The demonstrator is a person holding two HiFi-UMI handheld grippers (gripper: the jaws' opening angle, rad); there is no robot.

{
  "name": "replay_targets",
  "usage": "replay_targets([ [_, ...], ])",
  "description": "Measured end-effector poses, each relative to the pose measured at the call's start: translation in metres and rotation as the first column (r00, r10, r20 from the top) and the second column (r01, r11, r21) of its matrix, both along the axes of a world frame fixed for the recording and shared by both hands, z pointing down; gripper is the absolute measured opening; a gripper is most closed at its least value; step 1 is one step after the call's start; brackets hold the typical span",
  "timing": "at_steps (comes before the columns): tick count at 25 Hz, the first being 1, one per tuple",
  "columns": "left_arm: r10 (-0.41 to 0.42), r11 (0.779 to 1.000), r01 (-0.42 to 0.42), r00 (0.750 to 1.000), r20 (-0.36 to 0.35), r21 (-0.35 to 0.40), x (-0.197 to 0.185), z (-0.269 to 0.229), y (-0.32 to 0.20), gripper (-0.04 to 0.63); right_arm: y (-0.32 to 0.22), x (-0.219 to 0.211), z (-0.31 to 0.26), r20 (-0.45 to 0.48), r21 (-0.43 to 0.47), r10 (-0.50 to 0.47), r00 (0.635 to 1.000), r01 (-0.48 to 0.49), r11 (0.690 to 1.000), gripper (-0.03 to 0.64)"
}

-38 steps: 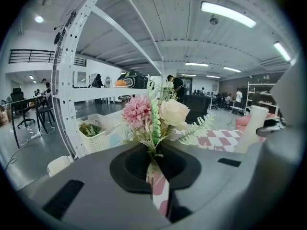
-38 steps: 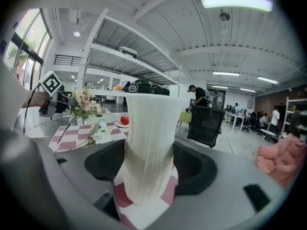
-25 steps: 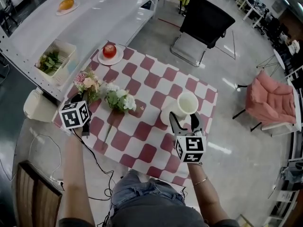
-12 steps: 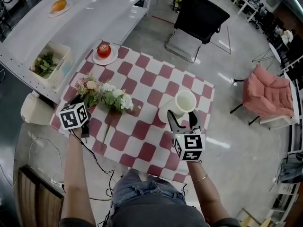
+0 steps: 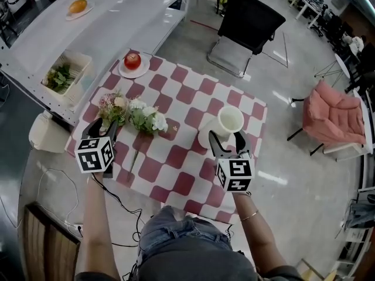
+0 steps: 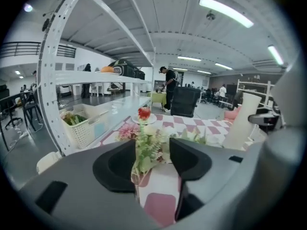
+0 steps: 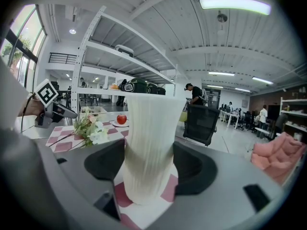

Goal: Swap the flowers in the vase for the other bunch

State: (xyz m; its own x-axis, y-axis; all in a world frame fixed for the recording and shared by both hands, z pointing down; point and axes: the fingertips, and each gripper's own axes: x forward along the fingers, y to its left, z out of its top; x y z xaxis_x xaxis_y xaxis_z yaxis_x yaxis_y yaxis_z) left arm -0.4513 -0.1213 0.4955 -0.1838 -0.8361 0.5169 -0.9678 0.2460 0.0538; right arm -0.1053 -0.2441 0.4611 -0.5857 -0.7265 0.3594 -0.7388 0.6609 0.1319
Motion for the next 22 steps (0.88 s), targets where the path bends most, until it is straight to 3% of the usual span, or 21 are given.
replay_targets([
  [4, 0.190, 0.978, -0.191, 0.982, -0.024, -0.086, 0.055, 0.009, -0.008, 0.246, -0.001, -0.002, 0.000, -0.001, 0.002, -0.002, 1.000, 0.002, 1.000, 0.322],
  [8, 0.266, 0.939, -0.278, 0.960, -0.085, -0.203, 0.086, 0.045, -0.017, 0.262, 0.001, -0.003, 0.003, 0.003, 0.005, 0.001, 1.000, -0.001, 1.000, 0.322],
  [13, 0.252, 0.926, -0.277, 0.959, -0.125, -0.255, 0.096, 0.073, -0.027, 0.273, 0.001, -0.002, 0.002, 0.005, 0.002, 0.003, 1.000, -0.003, 1.000, 0.322],
  [19, 0.183, 0.946, -0.213, 0.973, -0.140, -0.243, 0.093, 0.087, -0.036, 0.276, 0.001, 0.000, 0.000, 0.007, 0.005, 0.008, 1.000, -0.008, 1.000, 0.322],
  [22, 0.184, 0.943, -0.222, 0.968, -0.168, -0.246, 0.096, 0.097, -0.041, 0.276, 0.000, -0.001, 0.001, 0.006, 0.004, 0.010, 1.000, -0.010, 1.000, 0.322],
])
